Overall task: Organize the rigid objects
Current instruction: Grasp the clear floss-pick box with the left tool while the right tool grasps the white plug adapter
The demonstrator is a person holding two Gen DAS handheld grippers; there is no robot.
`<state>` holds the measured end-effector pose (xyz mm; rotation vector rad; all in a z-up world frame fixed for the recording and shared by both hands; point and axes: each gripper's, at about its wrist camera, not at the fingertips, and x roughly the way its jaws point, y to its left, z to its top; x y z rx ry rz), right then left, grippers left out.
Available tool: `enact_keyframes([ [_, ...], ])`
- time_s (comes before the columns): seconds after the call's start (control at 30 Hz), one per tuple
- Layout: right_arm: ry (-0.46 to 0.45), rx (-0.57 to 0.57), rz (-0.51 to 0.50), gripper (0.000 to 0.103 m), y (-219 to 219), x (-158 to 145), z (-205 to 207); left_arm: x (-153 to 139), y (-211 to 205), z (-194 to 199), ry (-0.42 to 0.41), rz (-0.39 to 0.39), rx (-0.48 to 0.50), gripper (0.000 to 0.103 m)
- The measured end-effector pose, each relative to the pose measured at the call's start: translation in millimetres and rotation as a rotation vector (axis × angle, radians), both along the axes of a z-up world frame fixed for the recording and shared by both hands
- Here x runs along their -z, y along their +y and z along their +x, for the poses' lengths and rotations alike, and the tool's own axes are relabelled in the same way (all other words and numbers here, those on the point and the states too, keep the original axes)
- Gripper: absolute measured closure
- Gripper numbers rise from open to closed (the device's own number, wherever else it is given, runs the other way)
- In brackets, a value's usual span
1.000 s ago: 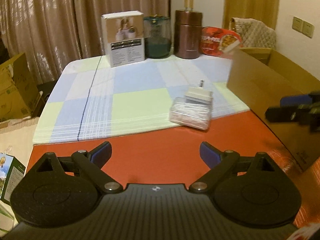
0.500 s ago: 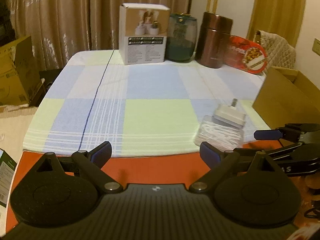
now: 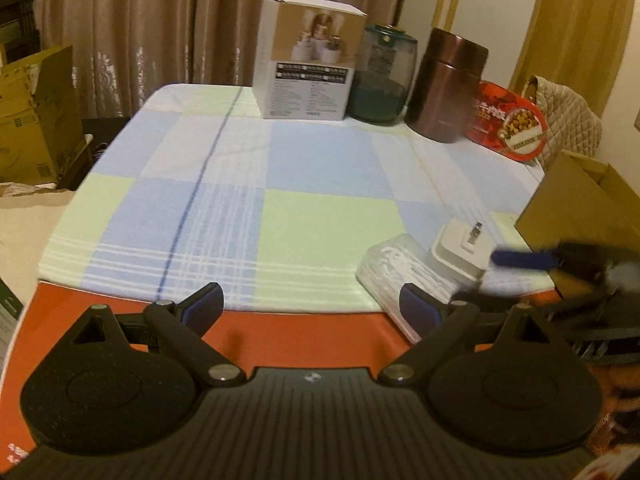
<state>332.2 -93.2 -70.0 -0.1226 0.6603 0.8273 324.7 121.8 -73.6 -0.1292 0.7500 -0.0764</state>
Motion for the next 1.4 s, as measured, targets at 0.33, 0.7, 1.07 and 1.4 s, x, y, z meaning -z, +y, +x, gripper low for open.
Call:
enact_keyframes([
  [0.33,-0.043,0.242,0.016,0.030,-34.4,-21.1,28.6,19.5,-51.0,20.5,0.015,-0.050,0.042,0.011],
  [0.7,-0.021,0.283,0.059,0.030,-49.0,-32.9,38.2,44.6,-90.7,44.2,0.025,0.048,0.054,0.045],
  [1.07,-0.034,0.146,-0.148,0.030,0.2,10.0,28.0,34.0,-42.4,36.6,0.072,0.092,0.022,0.050],
  [1.4,-0.076,0.129,-0.222,0.030,12.5,46.8,53.5,35.6,-41.0,39.6,0.052,0.048,0.048,0.050],
])
